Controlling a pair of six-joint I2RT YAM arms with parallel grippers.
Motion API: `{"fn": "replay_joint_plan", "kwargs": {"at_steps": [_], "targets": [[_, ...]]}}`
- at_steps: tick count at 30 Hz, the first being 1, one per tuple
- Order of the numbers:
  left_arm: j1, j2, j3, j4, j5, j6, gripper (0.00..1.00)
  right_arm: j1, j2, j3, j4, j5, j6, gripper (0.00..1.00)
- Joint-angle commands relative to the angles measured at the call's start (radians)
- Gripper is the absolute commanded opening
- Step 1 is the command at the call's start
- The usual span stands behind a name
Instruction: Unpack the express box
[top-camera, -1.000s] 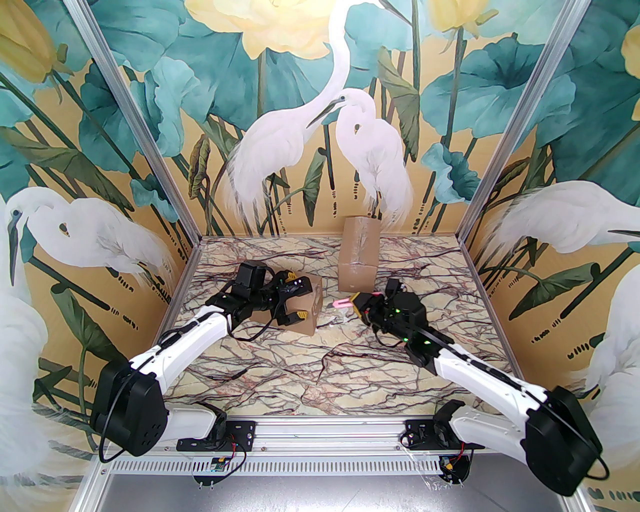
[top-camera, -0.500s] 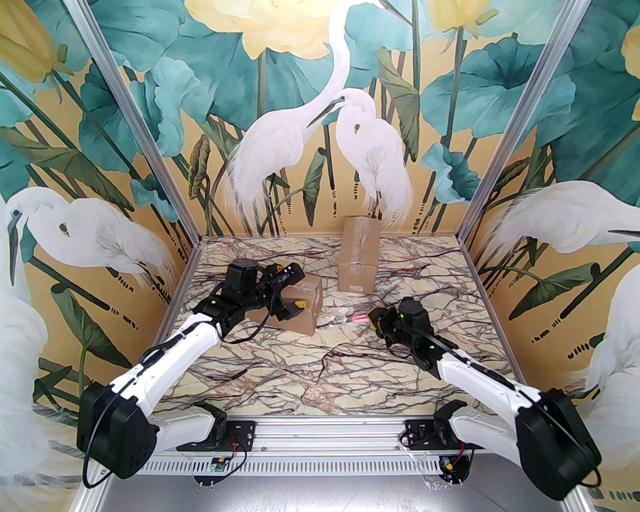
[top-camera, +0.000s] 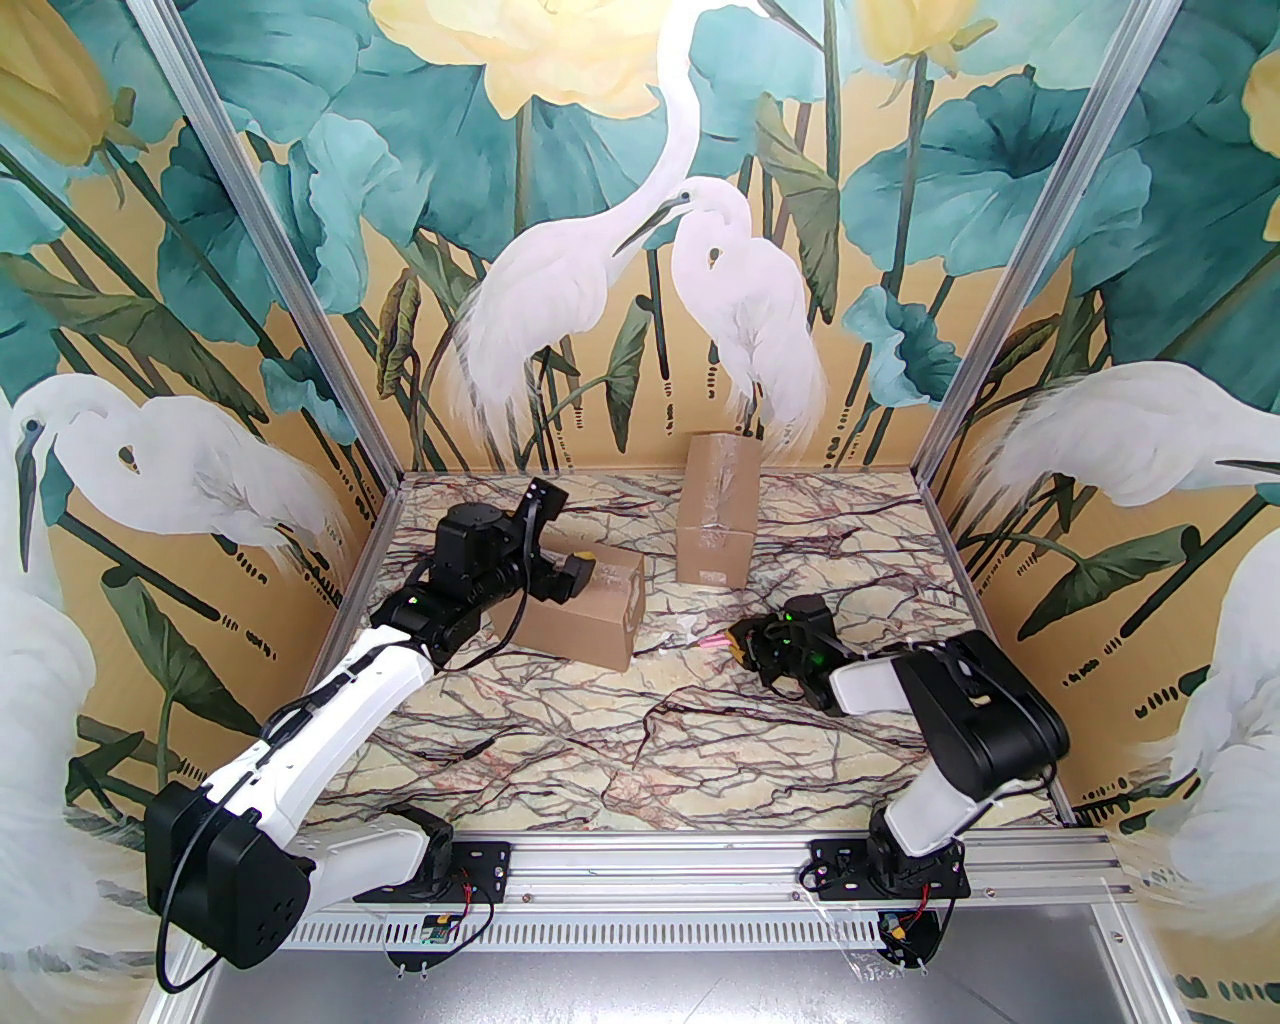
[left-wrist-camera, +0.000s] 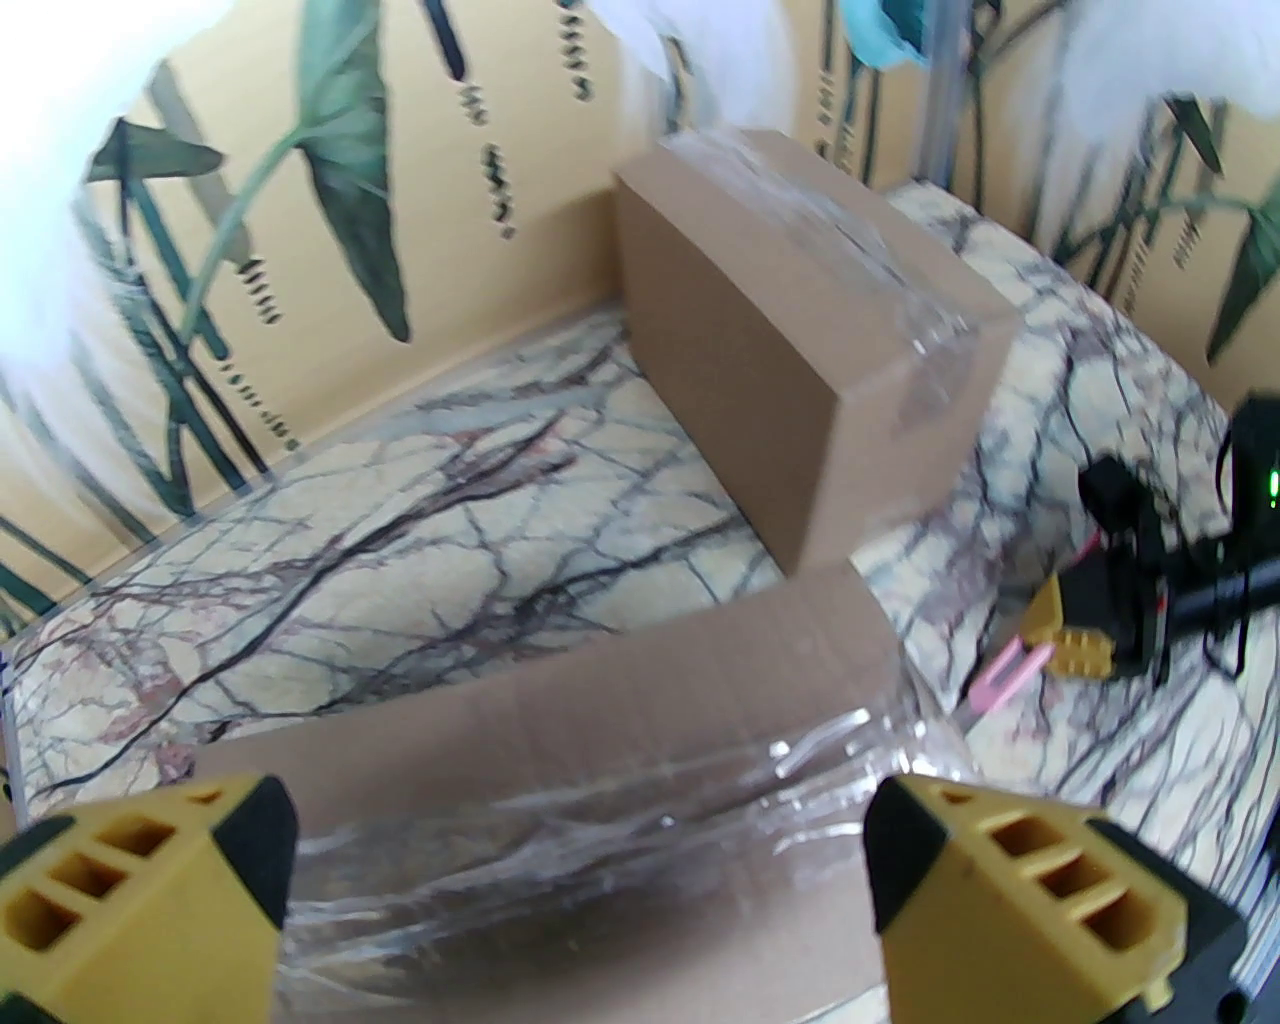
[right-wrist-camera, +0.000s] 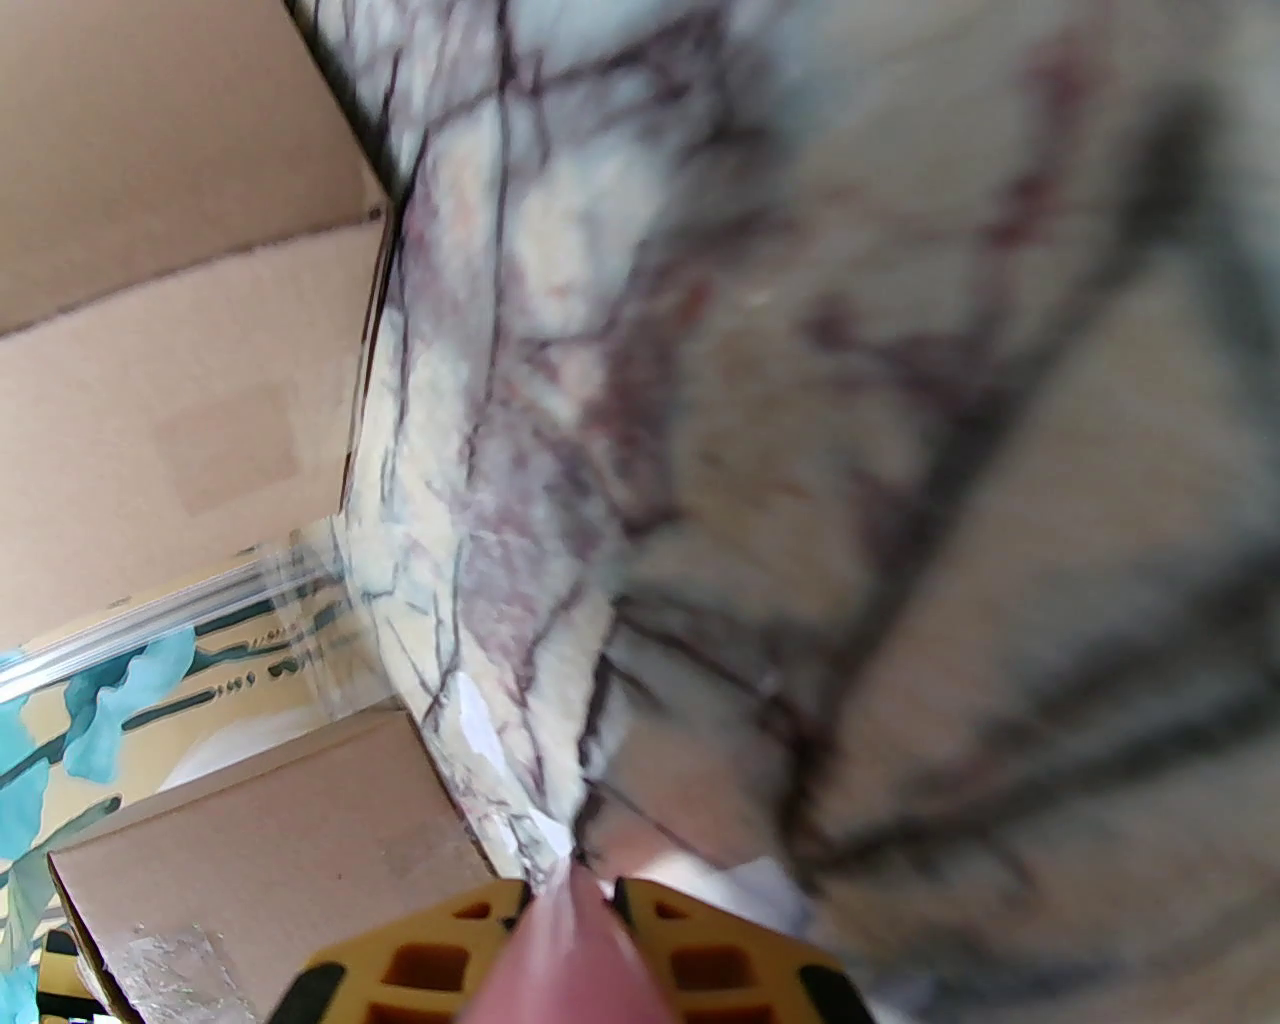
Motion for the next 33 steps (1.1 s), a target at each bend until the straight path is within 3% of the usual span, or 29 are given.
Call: {"fn": "replay_joint_plan", "kwargs": {"at_steps": [1, 6, 9, 13, 16, 18, 21, 27, 33], "targets": [[0.011, 0.026, 0.061, -0.046, -0.09, -0.127, 1.0, -0.006, -0.012, -0.011, 0.039, -0.008, 0.03, 0.27], [0.024, 0.056, 0.124, -0.164, -0.158, -0.251, 1.0, -0.014, -0.065, -0.001, -0.103, 0.004, 0.001, 0.44], [0.031, 0.055, 0.155, -0.231, -0.18, -0.326, 1.0, -0.018, -0.138, -0.009, -0.2, 0.032, -0.032, 0.66], [0.046, 0.052, 0.205, -0.359, -0.197, -0.449, 1.0, -0.029, -0.278, -0.002, -0.41, 0.093, -0.096, 0.72], [0.1, 0.083, 0.282, -0.558, -0.225, -0.617, 1.0, -0.03, -0.429, 0.009, -0.597, 0.189, -0.135, 0.76], [0.151, 0.105, 0.319, -0.671, -0.187, -0.695, 0.99, -0.03, -0.522, 0.031, -0.694, 0.241, -0.184, 0.81], [0.199, 0.104, 0.296, -0.704, -0.095, -0.763, 0.99, -0.03, -0.586, 0.123, -0.832, 0.276, -0.306, 0.81], [0.211, 0.122, 0.264, -0.736, -0.023, -0.853, 1.0, 0.049, -0.462, 0.444, -0.956, 0.218, -0.667, 0.79], [0.217, 0.131, 0.179, -0.689, 0.069, -0.892, 1.0, 0.198, -0.122, 0.941, -1.126, 0.117, -0.997, 0.78]]}}
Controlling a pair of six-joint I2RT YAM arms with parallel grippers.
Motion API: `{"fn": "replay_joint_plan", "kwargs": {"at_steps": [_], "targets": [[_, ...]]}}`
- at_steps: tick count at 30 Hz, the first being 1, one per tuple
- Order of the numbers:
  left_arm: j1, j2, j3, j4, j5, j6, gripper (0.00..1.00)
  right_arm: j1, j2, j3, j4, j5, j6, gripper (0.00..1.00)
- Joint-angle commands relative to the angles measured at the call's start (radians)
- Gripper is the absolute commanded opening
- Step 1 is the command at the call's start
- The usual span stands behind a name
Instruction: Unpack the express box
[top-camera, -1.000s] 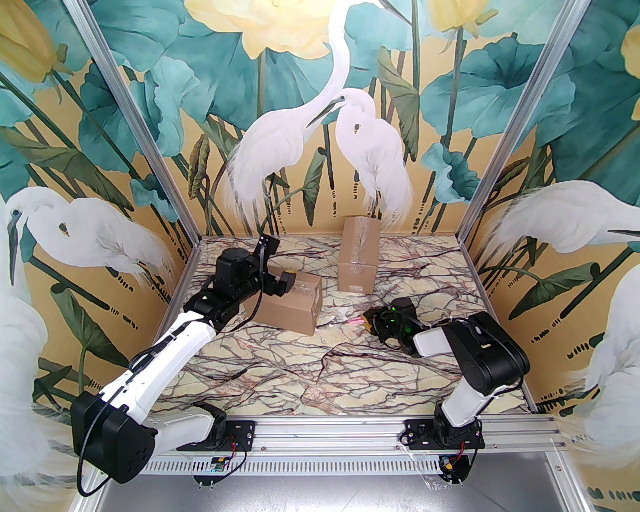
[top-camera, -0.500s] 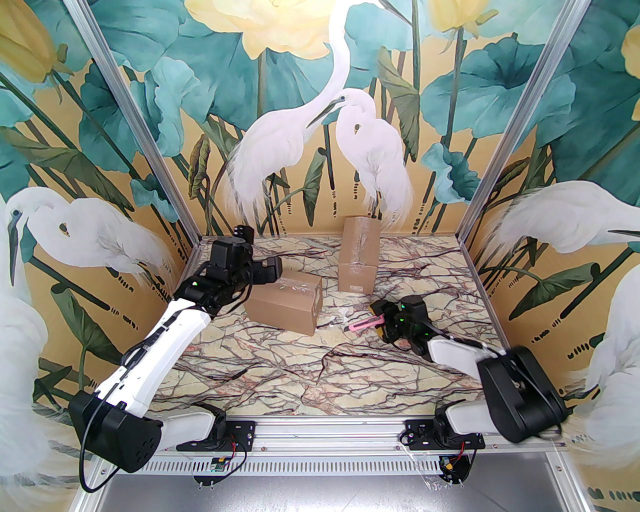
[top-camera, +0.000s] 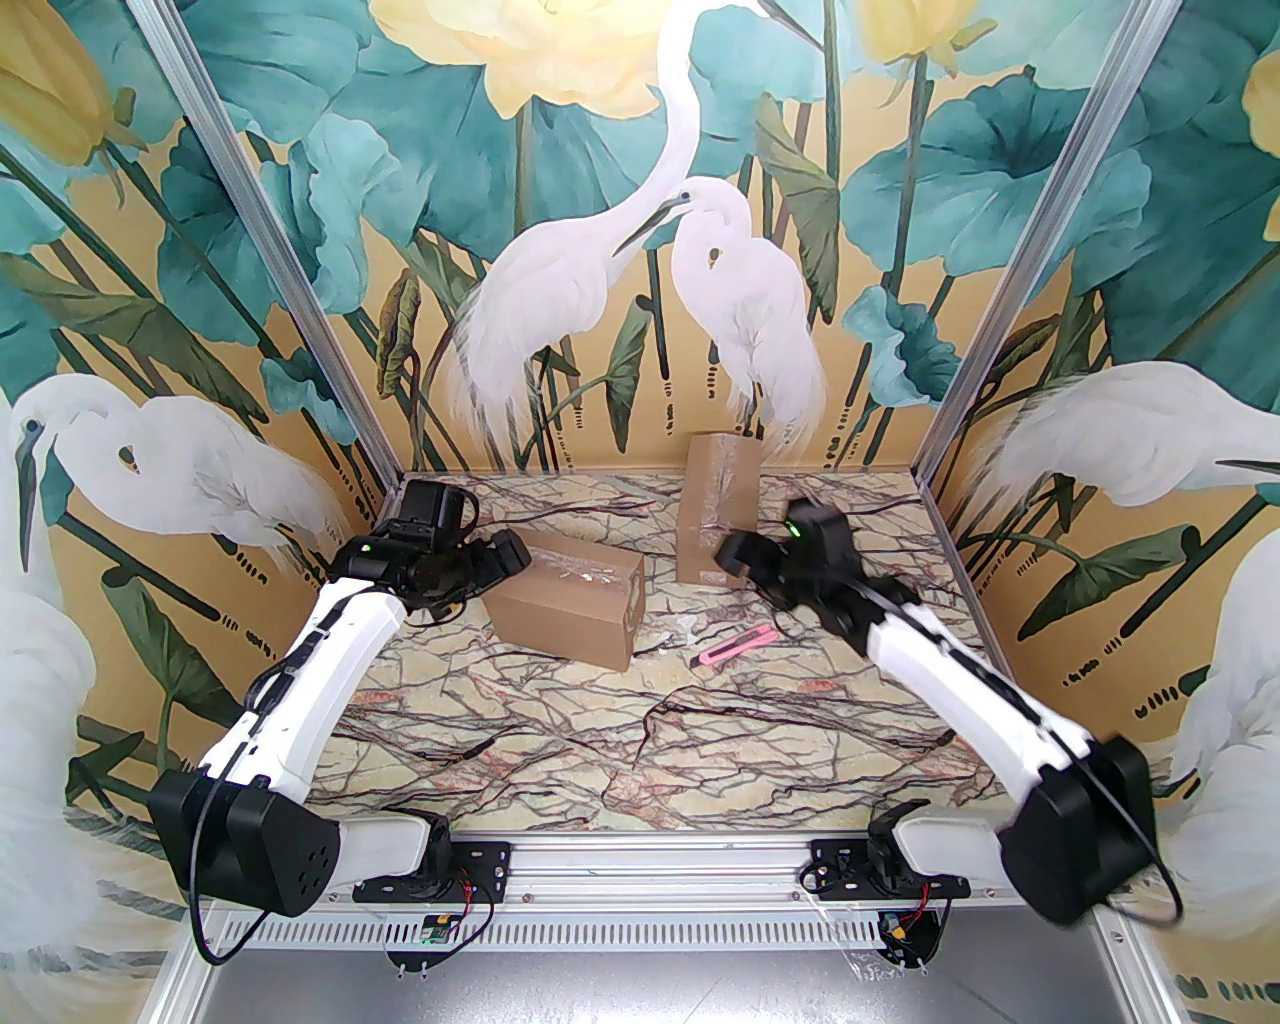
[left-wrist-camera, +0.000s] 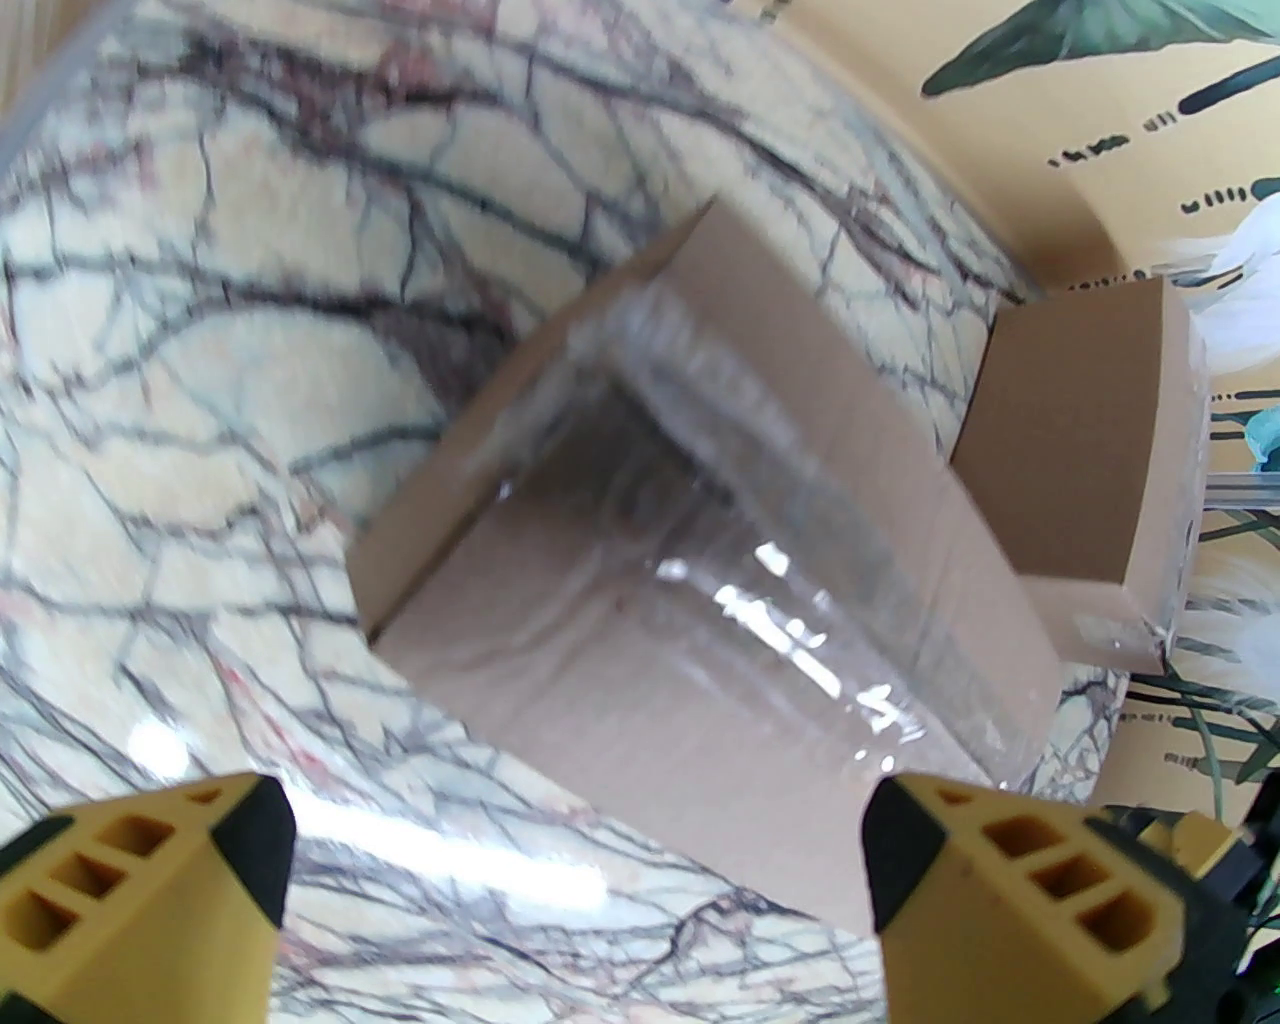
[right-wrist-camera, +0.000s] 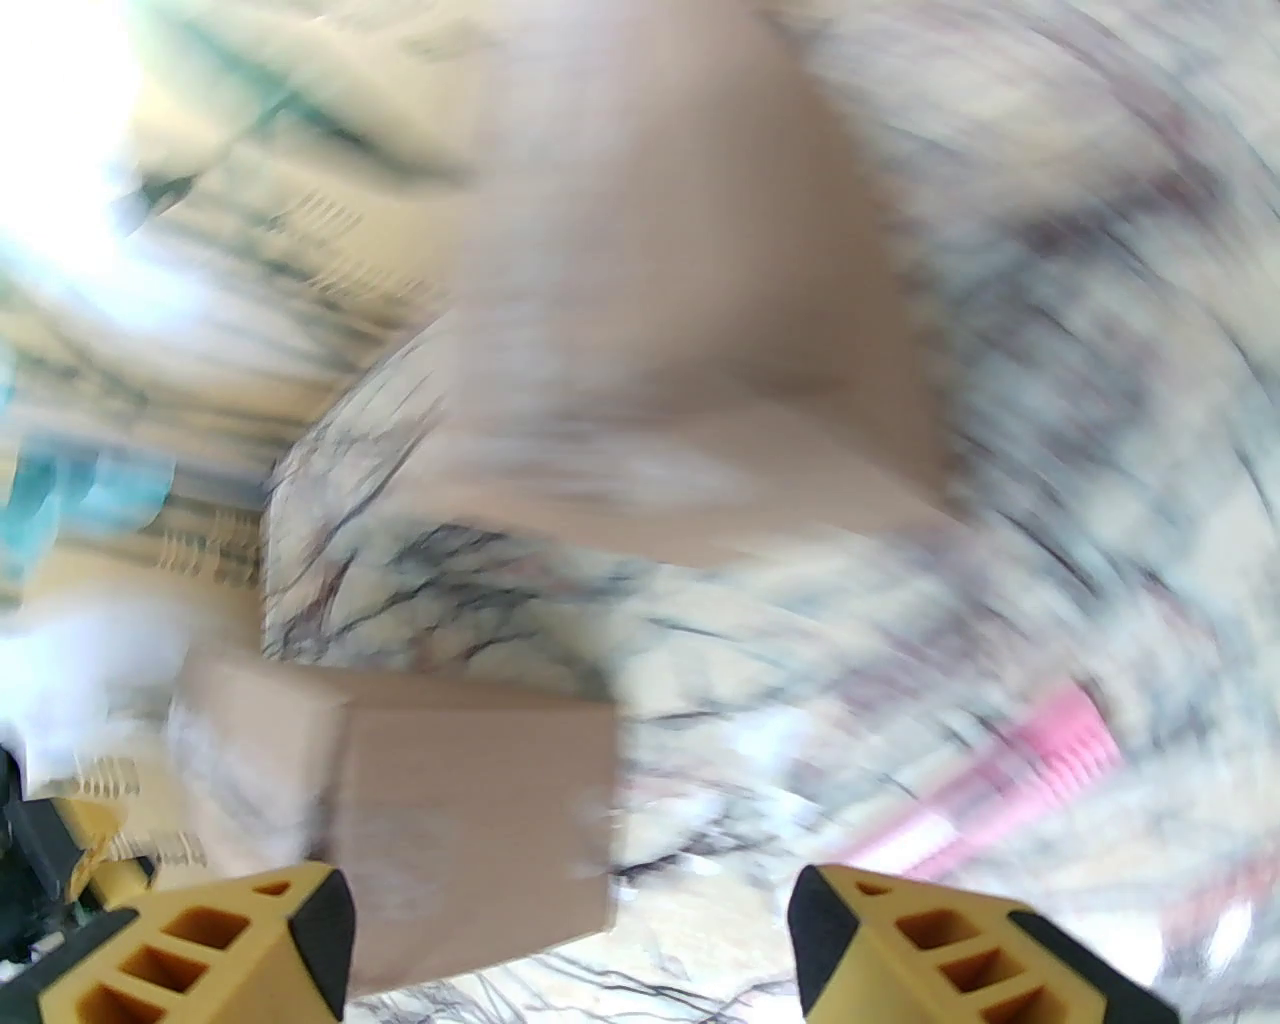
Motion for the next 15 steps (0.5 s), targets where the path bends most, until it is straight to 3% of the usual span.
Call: {"fn": "replay_joint_plan", "kwargs": {"at_steps": [1, 6, 9, 15], "targets": [[0.01, 0.019, -0.043, 0.015, 0.08, -0.049, 1.0, 0.065, 0.185, 0.249, -0.173, -0.083, -0.286, 0.78], [0.013, 0.054, -0.046, 0.049, 0.108, -0.011, 1.0, 0.118, 0.482, 0.638, -0.366, -0.135, -0.404, 0.76], [0.013, 0.076, -0.041, 0.066, 0.138, 0.011, 0.99, 0.128, 0.609, 0.781, -0.434, -0.151, -0.428, 0.74], [0.013, 0.124, -0.004, 0.068, 0.166, 0.058, 1.0, 0.154, 0.693, 0.849, -0.516, -0.179, -0.442, 0.63]]}}
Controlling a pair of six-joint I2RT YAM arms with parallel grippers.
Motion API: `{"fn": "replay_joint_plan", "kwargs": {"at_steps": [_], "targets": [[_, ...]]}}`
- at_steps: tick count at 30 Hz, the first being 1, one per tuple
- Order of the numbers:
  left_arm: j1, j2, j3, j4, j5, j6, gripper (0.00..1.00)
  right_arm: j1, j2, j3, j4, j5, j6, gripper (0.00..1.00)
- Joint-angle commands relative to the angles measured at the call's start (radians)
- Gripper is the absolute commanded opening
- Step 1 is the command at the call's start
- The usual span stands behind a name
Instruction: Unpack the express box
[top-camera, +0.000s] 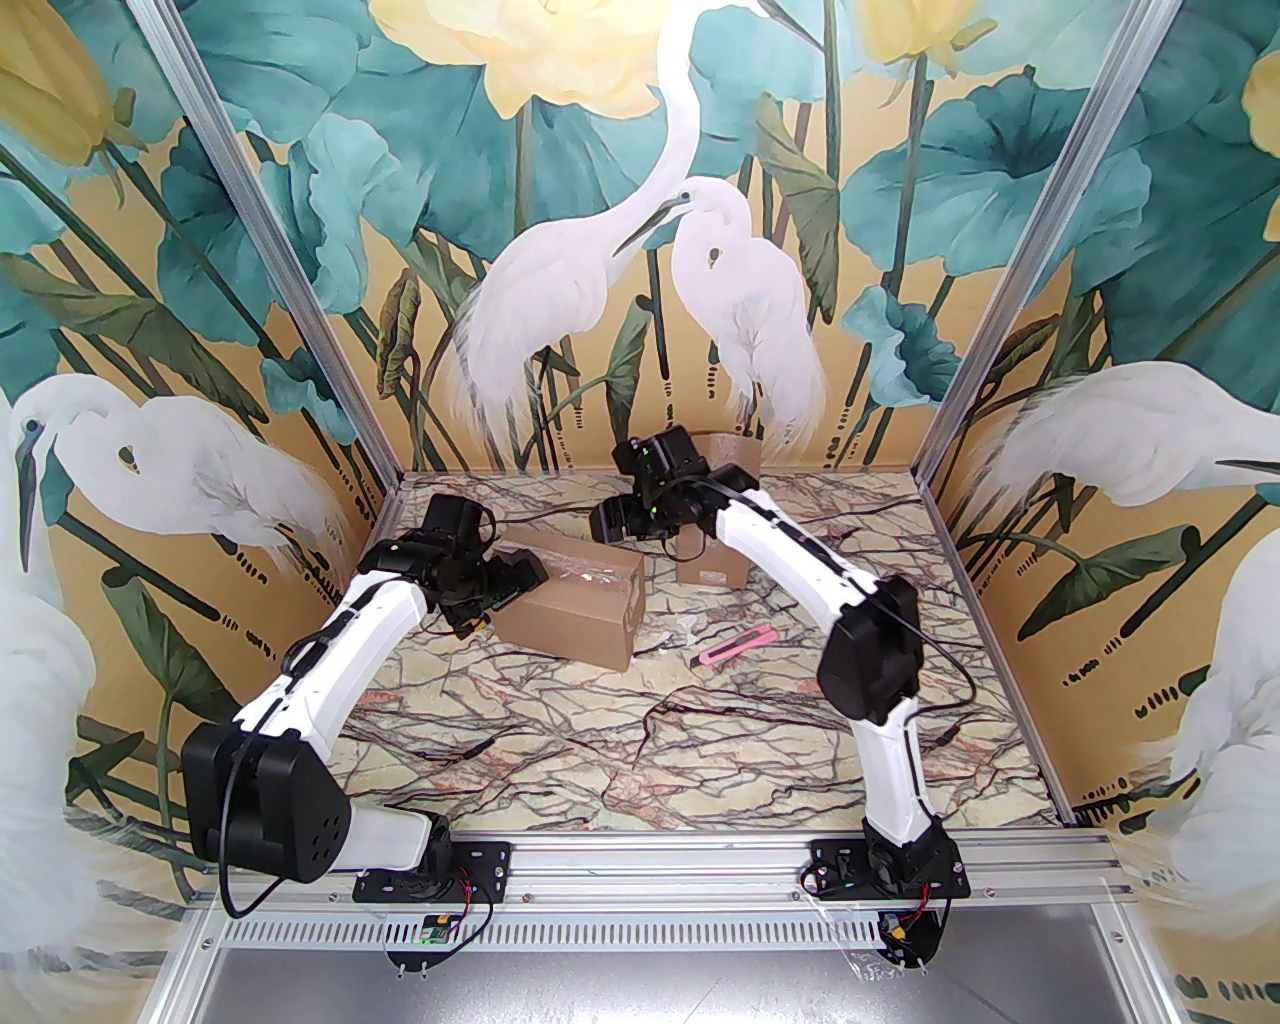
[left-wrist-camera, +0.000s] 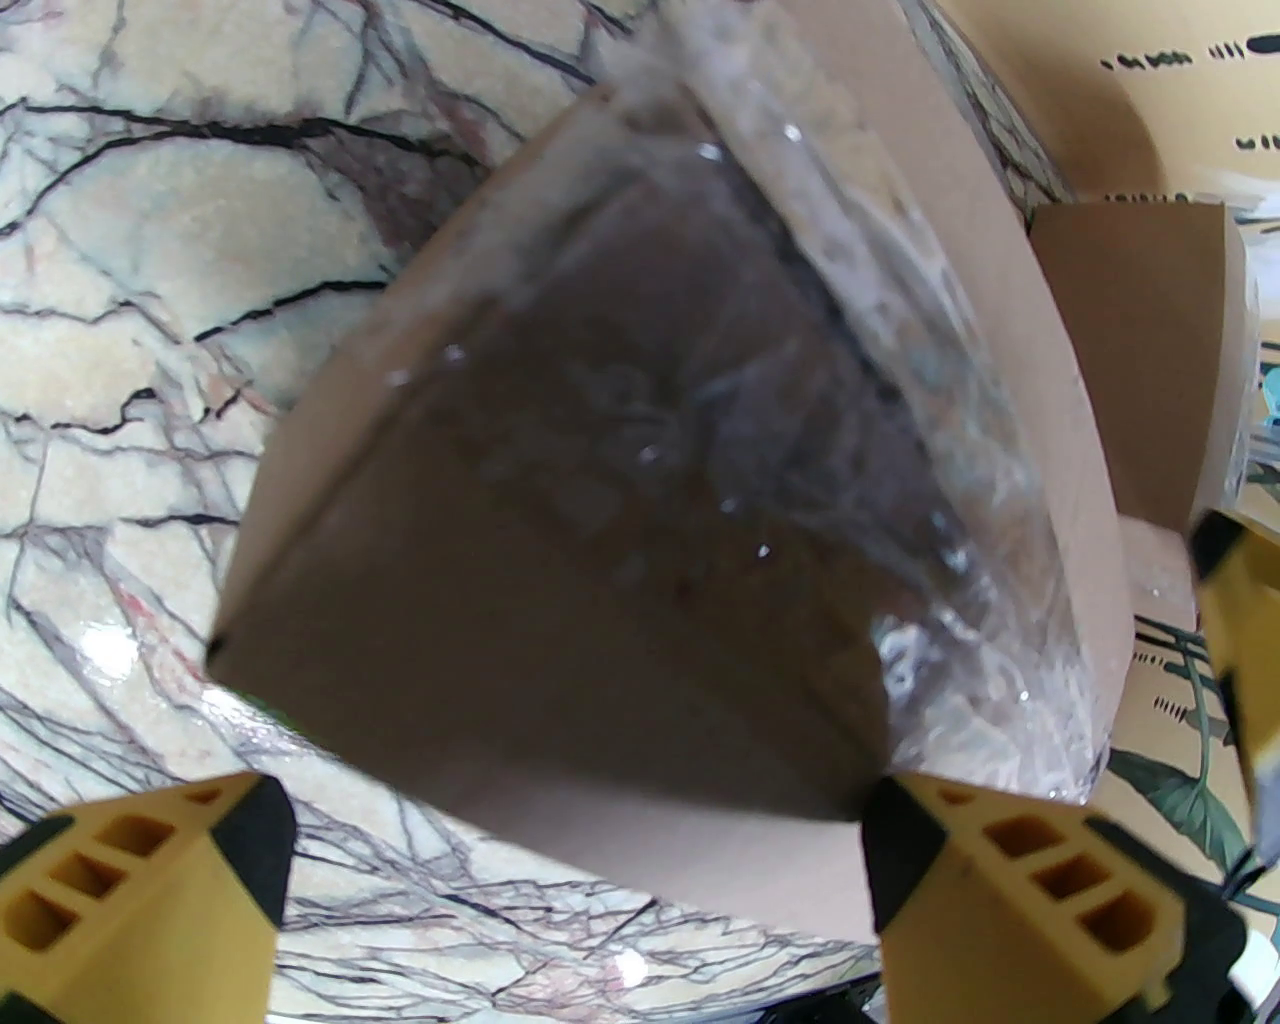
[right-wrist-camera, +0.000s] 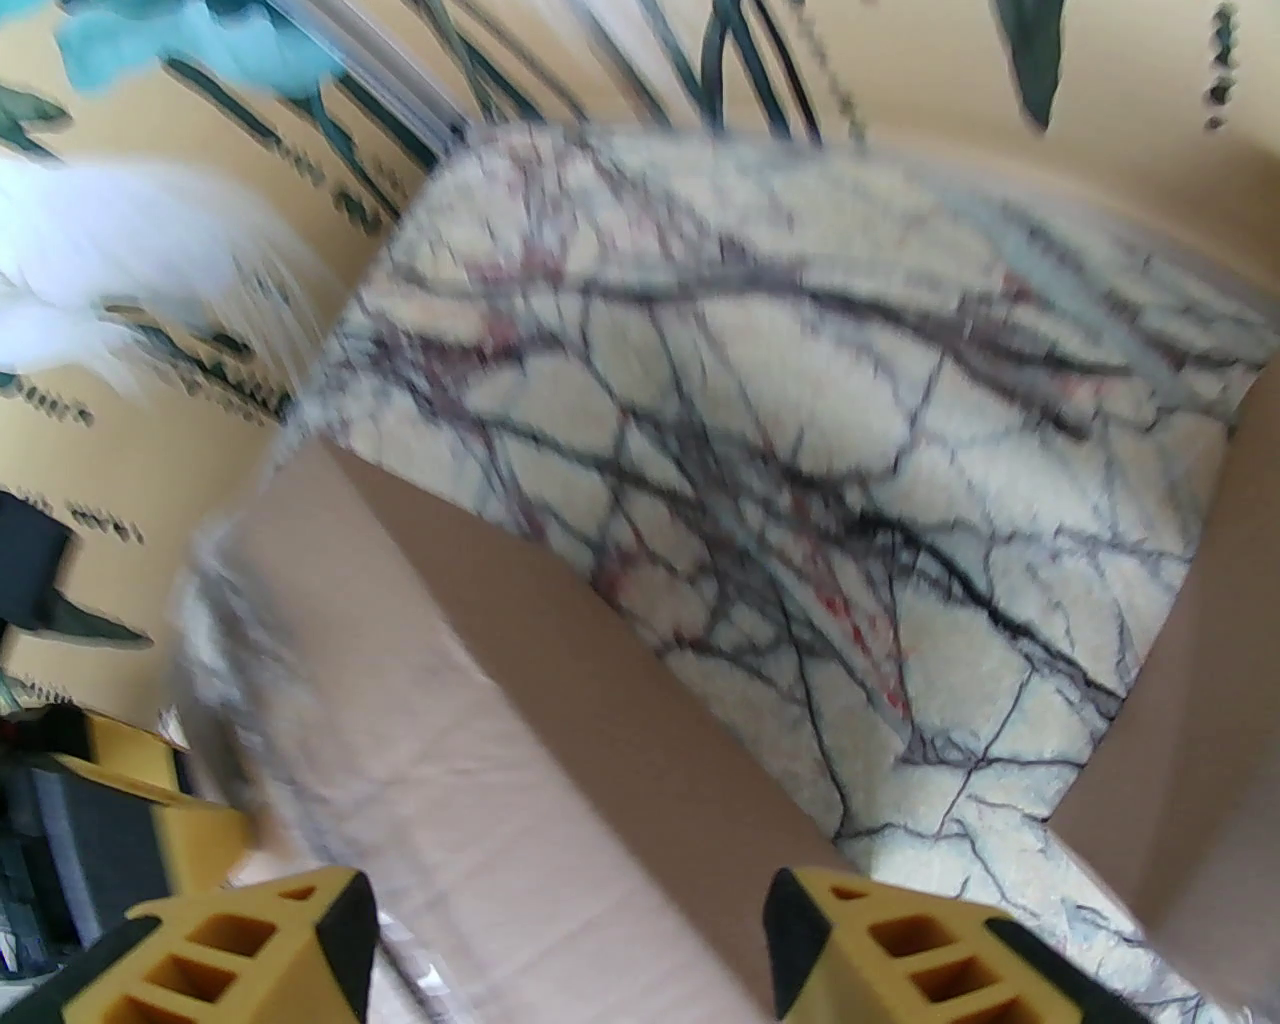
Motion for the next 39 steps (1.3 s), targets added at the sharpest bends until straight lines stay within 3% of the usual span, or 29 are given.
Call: {"fn": "replay_joint_plan", "kwargs": {"at_steps": [1, 6, 14, 18, 25, 30, 39], "targets": [[0.005, 0.036, 0.044, 0.017, 0.036, 0.052, 0.99, 0.022, -0.005, 0.028, -0.11, -0.034, -0.052, 0.62], [0.005, 0.082, 0.1, -0.006, 0.038, 0.094, 0.99, 0.045, -0.101, -0.14, -0.034, -0.081, 0.003, 0.53], [0.005, 0.167, 0.209, -0.057, 0.057, 0.159, 0.99, 0.152, -0.24, -0.367, 0.1, -0.085, 0.152, 0.52], [0.005, 0.22, 0.274, -0.13, 0.049, 0.199, 0.99, 0.202, -0.22, -0.376, 0.137, -0.043, 0.205, 0.54], [0.005, 0.192, 0.312, -0.197, -0.07, 0.238, 0.99, 0.202, -0.238, -0.413, 0.245, 0.069, 0.305, 0.57], [-0.005, 0.18, 0.345, -0.259, -0.15, 0.285, 0.99, 0.191, -0.236, -0.399, 0.282, 0.074, 0.304, 0.6], [-0.053, 0.186, 0.341, -0.281, -0.139, 0.287, 0.99, 0.172, -0.11, -0.233, 0.232, 0.029, 0.284, 0.63]]}}
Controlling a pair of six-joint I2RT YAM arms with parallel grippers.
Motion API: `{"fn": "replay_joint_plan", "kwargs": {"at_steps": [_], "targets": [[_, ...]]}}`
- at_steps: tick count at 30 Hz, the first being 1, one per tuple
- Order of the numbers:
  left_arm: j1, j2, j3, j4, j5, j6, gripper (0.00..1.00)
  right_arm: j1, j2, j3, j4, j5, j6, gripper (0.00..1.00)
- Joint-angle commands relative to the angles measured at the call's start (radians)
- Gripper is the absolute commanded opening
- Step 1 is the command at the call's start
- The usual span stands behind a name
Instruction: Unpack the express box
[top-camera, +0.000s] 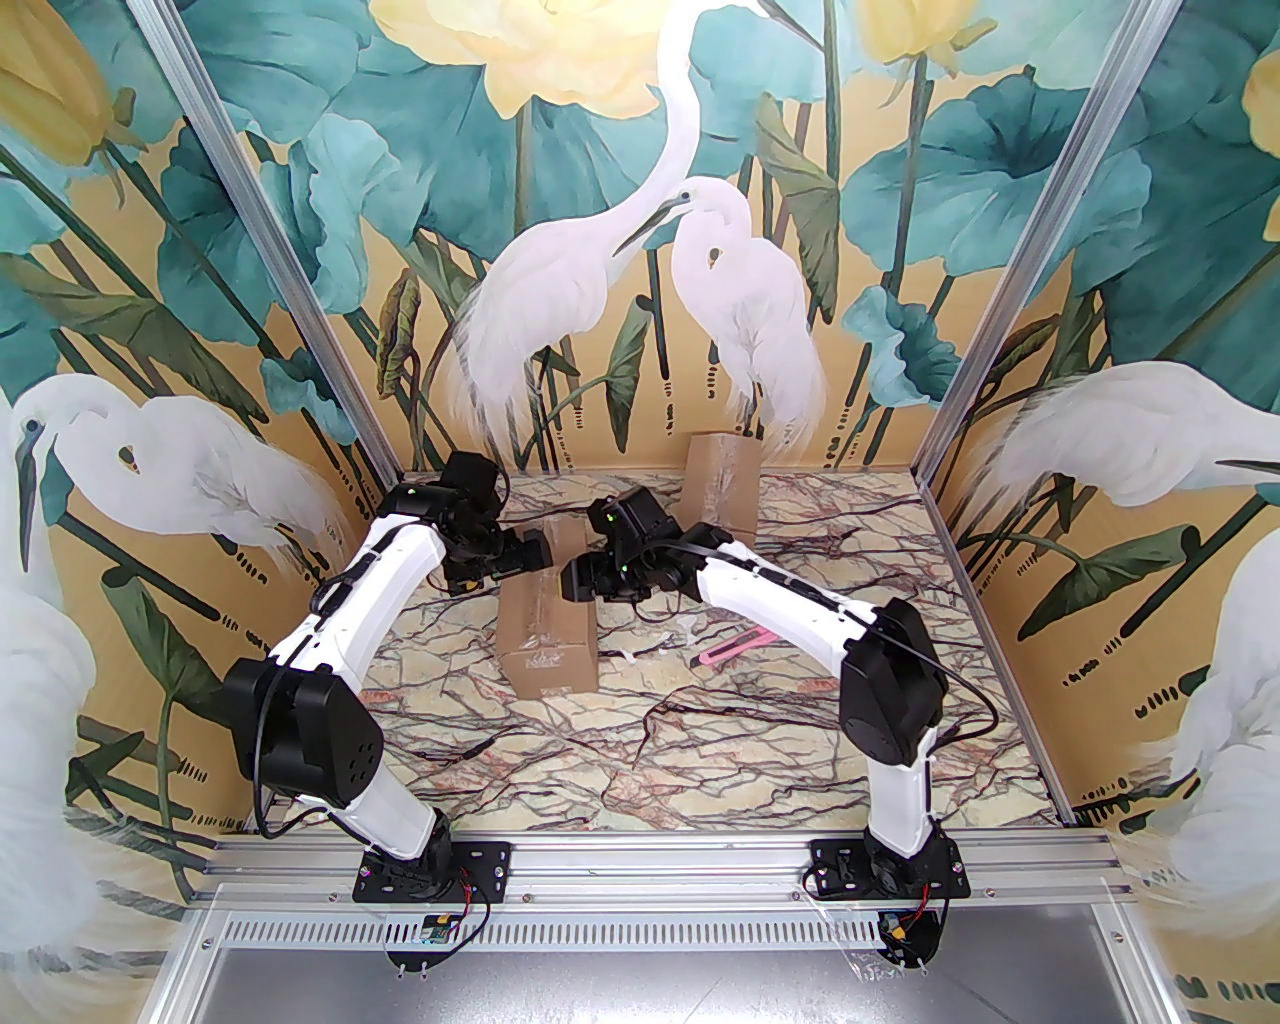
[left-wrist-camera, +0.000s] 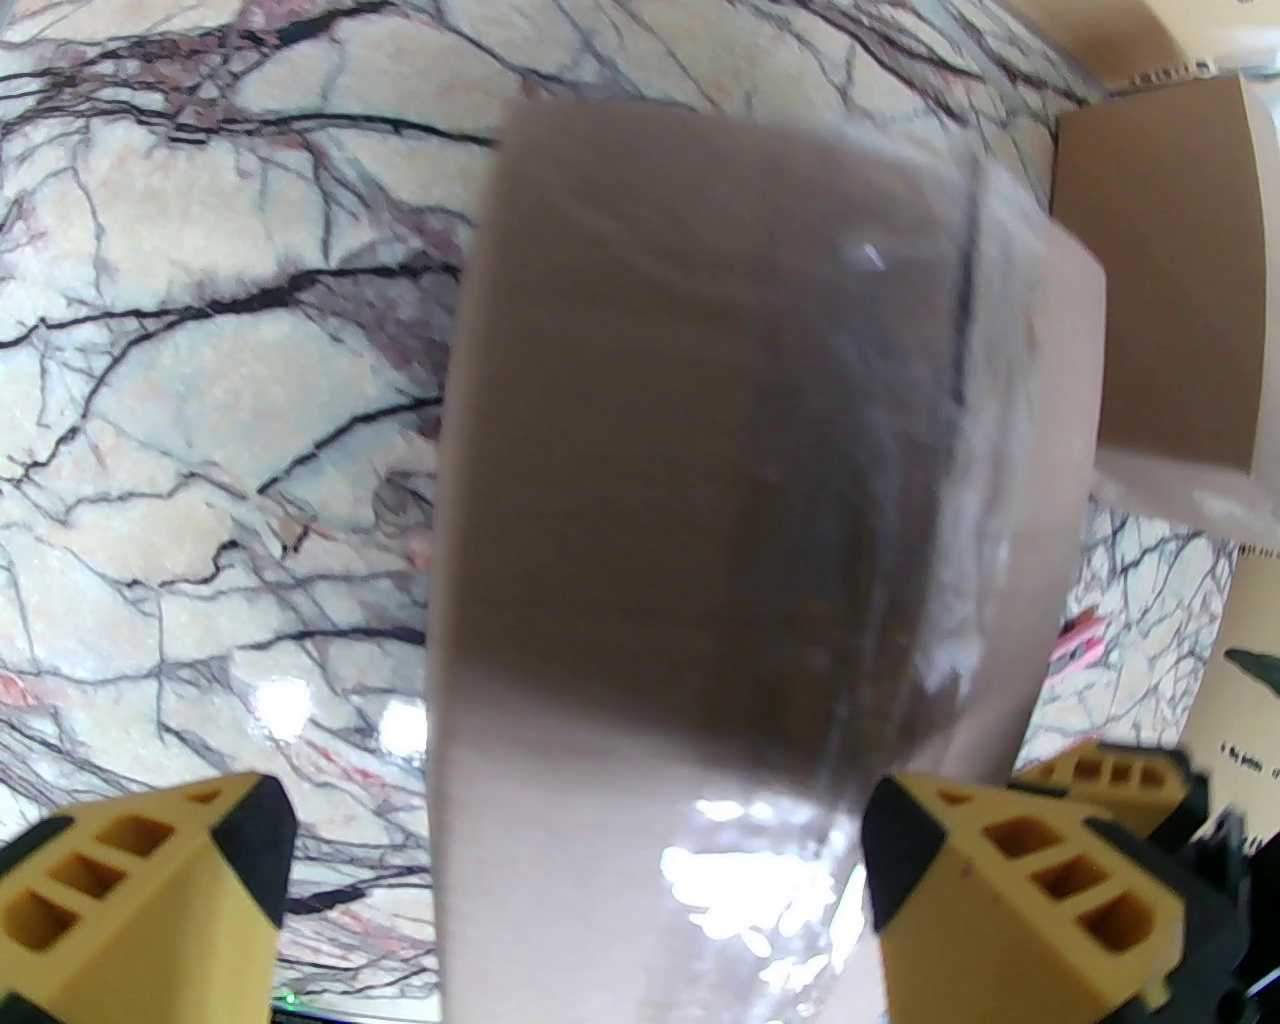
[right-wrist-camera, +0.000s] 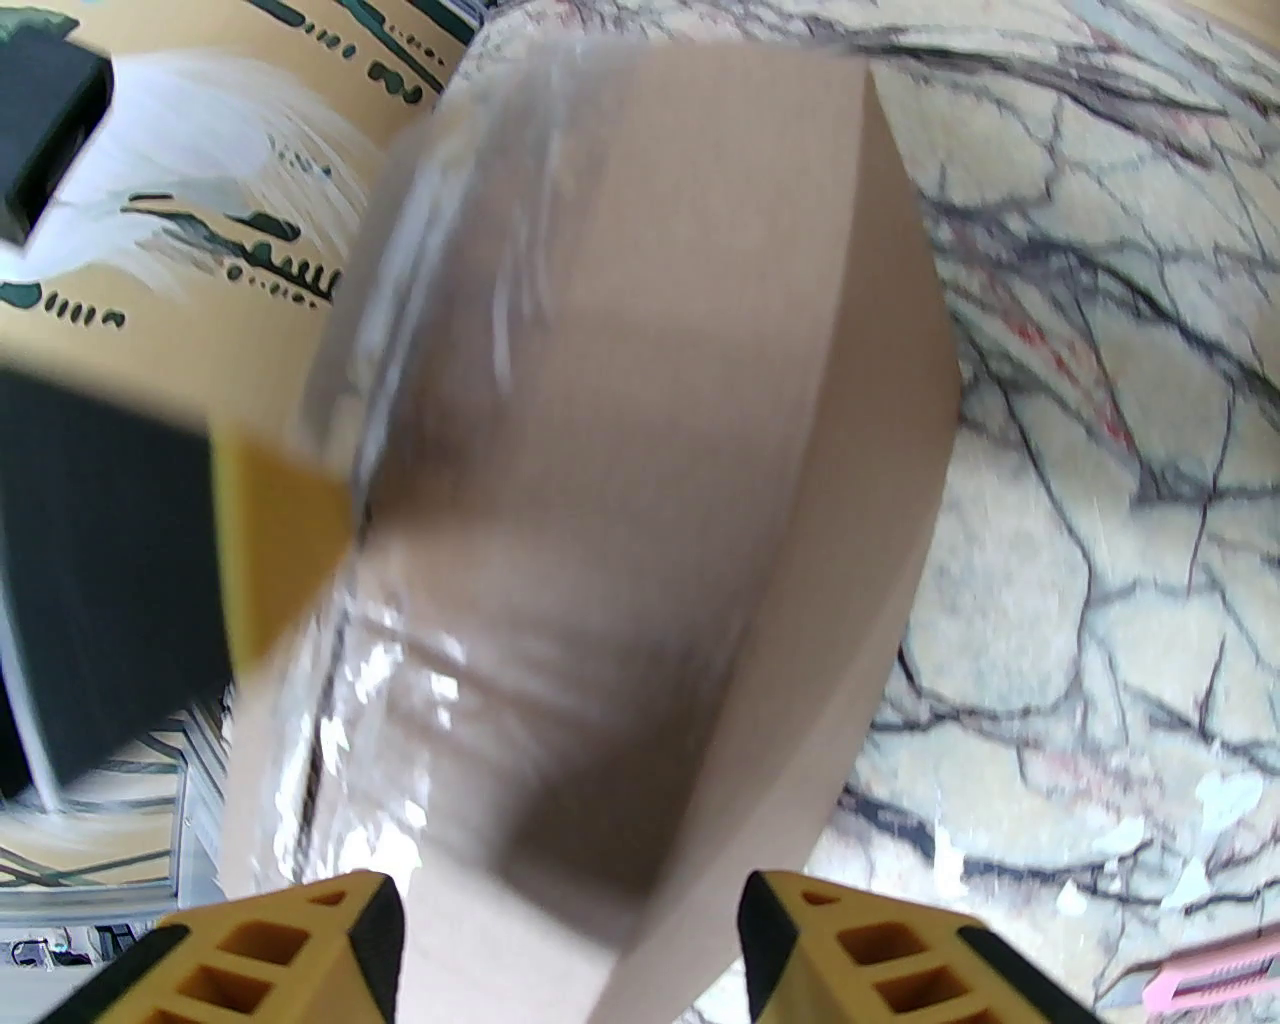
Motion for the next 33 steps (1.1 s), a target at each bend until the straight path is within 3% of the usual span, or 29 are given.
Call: {"fn": "replay_joint_plan", "kwargs": {"at_steps": [1, 18, 27, 33], "targets": [[-0.014, -0.02, 0.012, -0.044, -0.014, 0.017, 0.99, -0.003, 0.076, 0.095, -0.023, -0.014, 0.0, 0.63], [-0.057, 0.028, -0.019, -0.04, -0.108, -0.009, 0.99, 0.002, 0.187, 0.155, -0.169, 0.055, 0.066, 0.6], [-0.048, 0.03, 0.106, -0.055, -0.058, -0.02, 1.0, 0.021, -0.016, -0.041, 0.047, 0.069, 0.01, 0.6], [-0.04, 0.038, 0.202, -0.087, -0.052, -0.006, 1.0, 0.035, -0.113, -0.11, 0.057, 0.108, 0.024, 0.66]]}}
